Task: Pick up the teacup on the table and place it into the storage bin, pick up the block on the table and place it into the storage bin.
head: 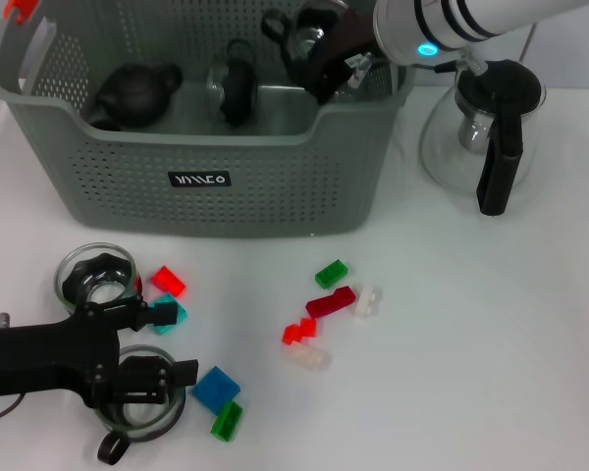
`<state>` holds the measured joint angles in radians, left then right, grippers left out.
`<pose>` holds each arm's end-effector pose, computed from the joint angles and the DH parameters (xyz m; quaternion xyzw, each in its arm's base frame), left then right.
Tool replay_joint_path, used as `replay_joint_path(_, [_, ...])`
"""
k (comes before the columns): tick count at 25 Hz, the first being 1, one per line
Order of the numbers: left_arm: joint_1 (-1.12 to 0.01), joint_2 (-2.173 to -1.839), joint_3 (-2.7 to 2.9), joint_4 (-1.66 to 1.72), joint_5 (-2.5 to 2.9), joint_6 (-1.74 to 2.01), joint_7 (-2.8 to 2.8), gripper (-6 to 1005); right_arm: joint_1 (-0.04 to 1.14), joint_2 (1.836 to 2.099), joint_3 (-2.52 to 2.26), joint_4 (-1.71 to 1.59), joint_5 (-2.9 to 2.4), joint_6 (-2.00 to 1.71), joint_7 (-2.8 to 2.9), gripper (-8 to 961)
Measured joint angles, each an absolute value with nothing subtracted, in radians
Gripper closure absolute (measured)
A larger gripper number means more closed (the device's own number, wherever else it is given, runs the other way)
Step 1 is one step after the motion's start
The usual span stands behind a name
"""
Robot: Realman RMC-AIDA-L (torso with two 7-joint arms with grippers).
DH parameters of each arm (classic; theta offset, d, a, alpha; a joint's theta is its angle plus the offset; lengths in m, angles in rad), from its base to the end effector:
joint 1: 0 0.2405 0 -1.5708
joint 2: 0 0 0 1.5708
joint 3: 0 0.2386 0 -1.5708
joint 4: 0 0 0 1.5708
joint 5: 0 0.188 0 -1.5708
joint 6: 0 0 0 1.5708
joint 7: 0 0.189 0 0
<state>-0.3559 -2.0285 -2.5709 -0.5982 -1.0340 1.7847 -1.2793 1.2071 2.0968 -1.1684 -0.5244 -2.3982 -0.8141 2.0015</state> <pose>-0.2669 0.2447 -0.0154 -0.9284 -0.2569 -0.2550 0.0840 0.0678 0.4655 -0.0926 -0.9617 0.0873 -0.0279 0.2583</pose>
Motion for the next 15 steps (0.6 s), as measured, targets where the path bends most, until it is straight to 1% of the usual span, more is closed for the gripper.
replay_joint_path(6, [-0.356,-2.029,-2.571,-0.598,-1.035,1.785,-1.279,95,1.226,2.100,-1.207,-0.466,-2.399,-0.756,1.996,892])
replay_joint_path(15, [-0.356,-2.029,-2.571,-0.598,-1.036,1.785,-1.279,95,1.226,2.100,-1.218,-0.464,-2.399,-0.746,1.999,892])
